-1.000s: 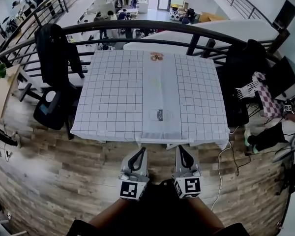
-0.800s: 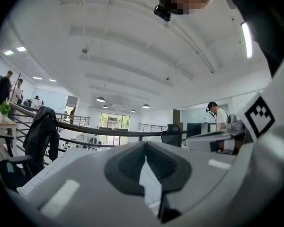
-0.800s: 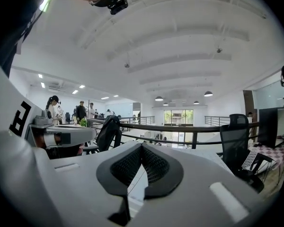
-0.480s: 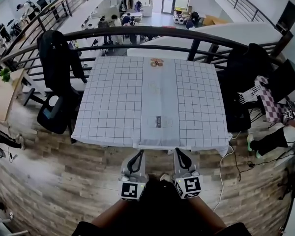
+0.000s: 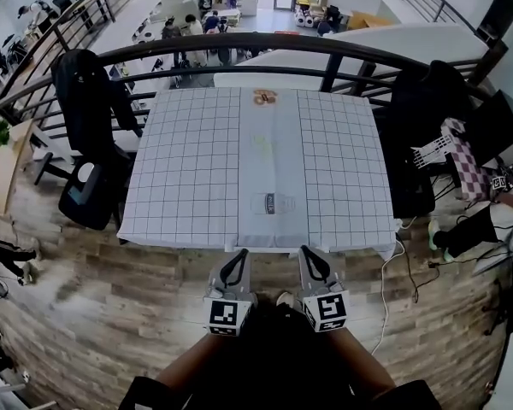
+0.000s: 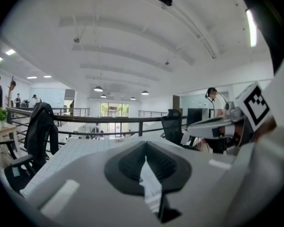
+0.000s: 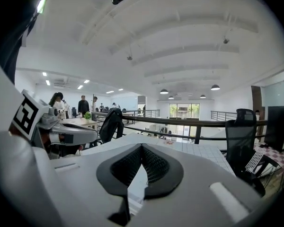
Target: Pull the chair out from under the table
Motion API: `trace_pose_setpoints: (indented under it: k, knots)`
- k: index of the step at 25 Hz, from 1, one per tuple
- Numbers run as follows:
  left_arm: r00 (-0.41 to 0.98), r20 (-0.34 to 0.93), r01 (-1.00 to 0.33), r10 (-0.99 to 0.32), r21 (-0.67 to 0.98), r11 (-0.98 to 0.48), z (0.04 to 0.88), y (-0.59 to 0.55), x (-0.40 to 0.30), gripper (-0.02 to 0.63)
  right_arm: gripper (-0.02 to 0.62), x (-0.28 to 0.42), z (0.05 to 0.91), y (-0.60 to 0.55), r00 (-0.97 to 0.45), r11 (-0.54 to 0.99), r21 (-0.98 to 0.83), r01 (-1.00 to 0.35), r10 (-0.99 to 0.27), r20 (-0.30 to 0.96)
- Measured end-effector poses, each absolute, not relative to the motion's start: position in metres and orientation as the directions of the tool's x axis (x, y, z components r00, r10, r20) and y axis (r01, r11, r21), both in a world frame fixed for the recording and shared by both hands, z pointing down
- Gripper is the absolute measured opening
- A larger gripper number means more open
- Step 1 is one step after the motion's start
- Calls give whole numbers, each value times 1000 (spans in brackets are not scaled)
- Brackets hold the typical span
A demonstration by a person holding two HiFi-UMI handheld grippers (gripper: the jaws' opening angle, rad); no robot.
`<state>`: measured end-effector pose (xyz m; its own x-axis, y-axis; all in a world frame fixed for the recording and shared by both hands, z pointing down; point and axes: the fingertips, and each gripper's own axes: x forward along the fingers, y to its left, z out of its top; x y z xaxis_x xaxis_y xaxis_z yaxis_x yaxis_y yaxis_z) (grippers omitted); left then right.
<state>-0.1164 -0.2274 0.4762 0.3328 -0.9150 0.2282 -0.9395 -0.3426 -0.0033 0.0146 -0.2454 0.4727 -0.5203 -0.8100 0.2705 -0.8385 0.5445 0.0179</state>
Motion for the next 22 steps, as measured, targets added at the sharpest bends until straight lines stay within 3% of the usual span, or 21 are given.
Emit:
trace_pose_setpoints:
  k: [9,12,15,22]
  knots:
    - [384,395,-858,-835,-181,-480,530,-248,-118,11,-2,14,528,-265,-576,697,168,-697,-684,447]
    - [493,580,-740,-649,-113,-663,578,-241,-98,16,-2,8,547,-264,-609,780,218,-586,-602,517]
    - [511,745,-620,-429,-27,-784,636,-226,-85,118,2,4,573,-260,-627,856,192,-481,-489,606]
    - [457,835,-536,-307,-17,-844,685,-222,-78,150,63,20,665,-255,-552,943,63,-326,-244,798]
